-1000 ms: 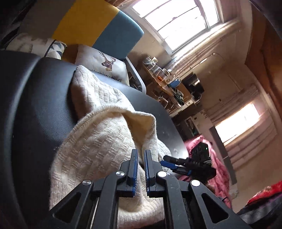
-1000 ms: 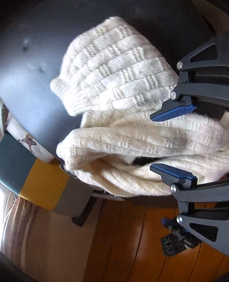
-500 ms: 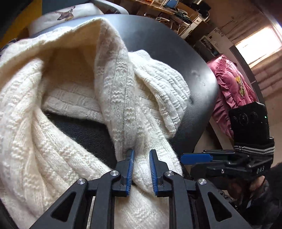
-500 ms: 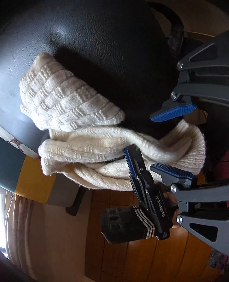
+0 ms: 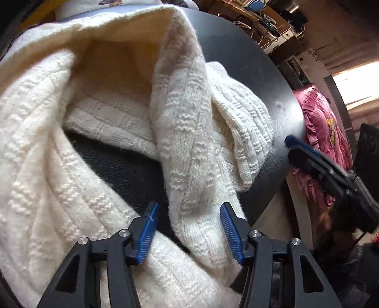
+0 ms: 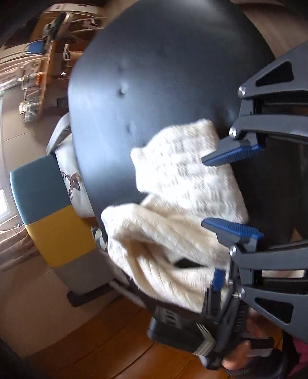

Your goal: Fold clothes

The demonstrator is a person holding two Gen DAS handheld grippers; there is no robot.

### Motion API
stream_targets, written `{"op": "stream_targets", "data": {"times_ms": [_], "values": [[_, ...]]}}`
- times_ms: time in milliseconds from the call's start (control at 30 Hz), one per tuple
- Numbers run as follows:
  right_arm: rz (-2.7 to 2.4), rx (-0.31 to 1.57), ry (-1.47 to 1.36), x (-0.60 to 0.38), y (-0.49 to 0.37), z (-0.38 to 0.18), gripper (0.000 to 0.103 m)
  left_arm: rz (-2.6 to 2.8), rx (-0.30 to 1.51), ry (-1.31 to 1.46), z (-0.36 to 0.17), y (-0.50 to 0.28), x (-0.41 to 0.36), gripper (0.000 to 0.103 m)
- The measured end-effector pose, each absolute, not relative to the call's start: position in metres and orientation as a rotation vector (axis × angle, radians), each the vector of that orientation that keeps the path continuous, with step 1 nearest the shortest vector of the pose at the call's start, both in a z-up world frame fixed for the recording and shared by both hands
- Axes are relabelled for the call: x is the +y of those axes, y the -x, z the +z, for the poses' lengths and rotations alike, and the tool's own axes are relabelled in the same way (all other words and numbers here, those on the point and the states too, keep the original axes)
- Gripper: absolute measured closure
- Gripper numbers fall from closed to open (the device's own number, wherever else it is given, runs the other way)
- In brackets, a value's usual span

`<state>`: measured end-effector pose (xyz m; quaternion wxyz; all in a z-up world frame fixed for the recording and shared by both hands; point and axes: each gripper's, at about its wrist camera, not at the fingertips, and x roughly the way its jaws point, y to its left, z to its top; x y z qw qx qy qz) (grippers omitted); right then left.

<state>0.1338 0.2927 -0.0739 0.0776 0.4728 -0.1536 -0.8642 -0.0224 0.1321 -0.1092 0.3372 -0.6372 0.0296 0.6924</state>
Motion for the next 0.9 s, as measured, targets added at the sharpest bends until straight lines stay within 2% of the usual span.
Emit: {"op": "stream_targets", "data": {"times_ms": [33,67,100,233,300,433,567,700,900], "values": [[-2.593,-0.407,-1.455,0.288,-0.121,-0.079,0.059,1.834,0.128,1.609,-0.108,0.019,0.138,0.066],[-2.597,-0.354,-1.493,0.282,-0.108,-0.083,0.06,1.807,0.117,1.6,-0.108,0.017,0.14,0.091],[-2.6,-0.3,-1.531,0.277,-0.095,-0.088,0.064,1.783,0.104,1.591,-0.108,0.015,0.142,0.091],[-2.597,-0.077,-1.678,0.256,-0.042,-0.108,0.064,1.779,-0.086,1.509,-0.091,0.021,0.123,0.092],[-2.589,0.038,-1.749,0.246,-0.016,-0.117,0.064,1.768,-0.246,1.42,-0.071,0.03,0.102,0.092],[-2.561,0.086,-1.799,0.247,-0.026,-0.112,0.064,1.793,-0.514,1.232,-0.028,0.047,0.048,0.092],[-2.533,0.117,-1.84,0.25,-0.041,-0.105,0.064,1.904,-0.662,1.113,0.005,0.058,-0.025,0.092],[-2.528,0.139,-1.857,0.256,-0.067,-0.095,0.063,2.082,-0.715,1.151,-0.002,0.063,-0.097,0.092],[-2.533,0.126,-1.865,0.267,-0.108,-0.08,0.062,2.205,-0.709,1.381,-0.065,0.051,-0.157,0.089]]}}
